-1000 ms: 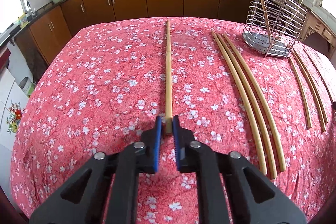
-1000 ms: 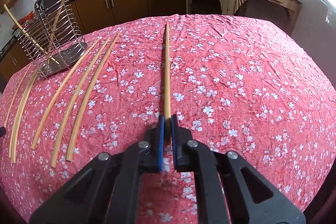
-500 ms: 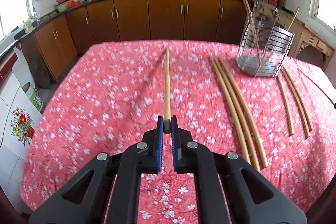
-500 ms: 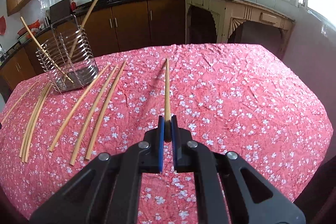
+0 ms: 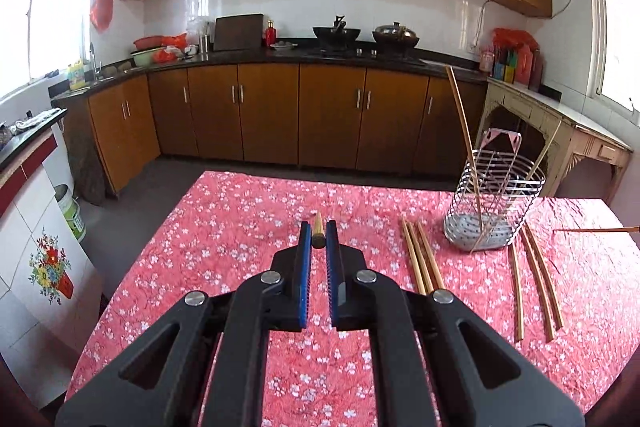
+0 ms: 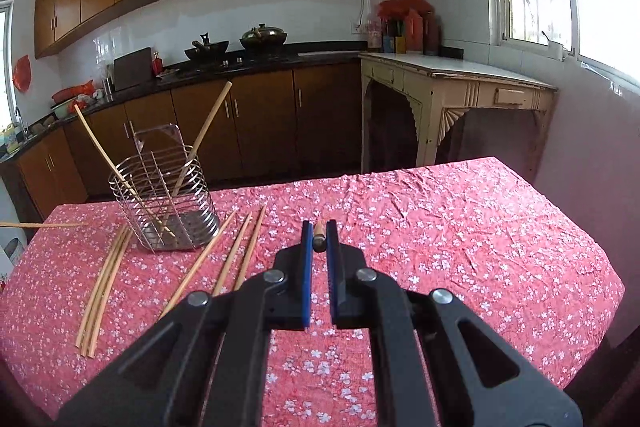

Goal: Organize utensils
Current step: 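Lift both held chopsticks and carry them above the wire basket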

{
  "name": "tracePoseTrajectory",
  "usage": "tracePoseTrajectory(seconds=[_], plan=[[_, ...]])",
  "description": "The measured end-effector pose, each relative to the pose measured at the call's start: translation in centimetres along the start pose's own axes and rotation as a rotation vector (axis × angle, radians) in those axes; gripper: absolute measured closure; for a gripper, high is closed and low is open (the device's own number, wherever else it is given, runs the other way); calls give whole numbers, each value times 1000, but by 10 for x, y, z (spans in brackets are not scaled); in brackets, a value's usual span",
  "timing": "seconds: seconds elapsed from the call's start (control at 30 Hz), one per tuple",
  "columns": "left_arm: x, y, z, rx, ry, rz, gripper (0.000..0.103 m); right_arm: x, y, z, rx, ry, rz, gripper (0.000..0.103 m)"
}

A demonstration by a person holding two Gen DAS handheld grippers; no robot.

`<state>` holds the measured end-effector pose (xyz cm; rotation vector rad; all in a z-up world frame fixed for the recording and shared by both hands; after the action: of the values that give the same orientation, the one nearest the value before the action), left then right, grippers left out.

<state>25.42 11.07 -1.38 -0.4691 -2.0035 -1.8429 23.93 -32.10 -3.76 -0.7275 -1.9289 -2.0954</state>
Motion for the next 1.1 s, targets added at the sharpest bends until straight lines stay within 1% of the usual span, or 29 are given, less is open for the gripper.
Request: tracePoseTrajectory(seconds=[0.3, 0.43, 0.7, 0.9, 1.0, 1.1], plan=[[9, 34, 2, 33, -3, -69, 96, 9, 44, 8, -20, 29, -89, 96], [12, 44, 2, 33, -5, -91, 96, 10, 58, 10, -38, 49, -106, 96], [18, 59, -4, 21, -7, -120, 96, 19, 74, 18, -46, 91, -119, 96], [24, 72, -14, 21, -28, -136, 96, 43, 98, 19, -63, 151, -138, 96], [31, 82, -24, 14, -47, -154, 96, 61, 118, 21, -64, 181, -163, 96], [42, 97, -40, 3, -75, -183, 96, 82, 141, 26, -69, 230, -184, 96]])
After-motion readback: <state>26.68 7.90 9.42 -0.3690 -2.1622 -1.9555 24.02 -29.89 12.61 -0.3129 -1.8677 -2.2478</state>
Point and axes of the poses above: each gripper's, at about its wrist camera, not at the fingertips, and x roughly against the way its jaws point, z to its left, y to its top, the point moved 7 cm from there along -x, roughly the way its jaws point, and after that the axes turned 4 degrees about -y, right-handed, at the moved point
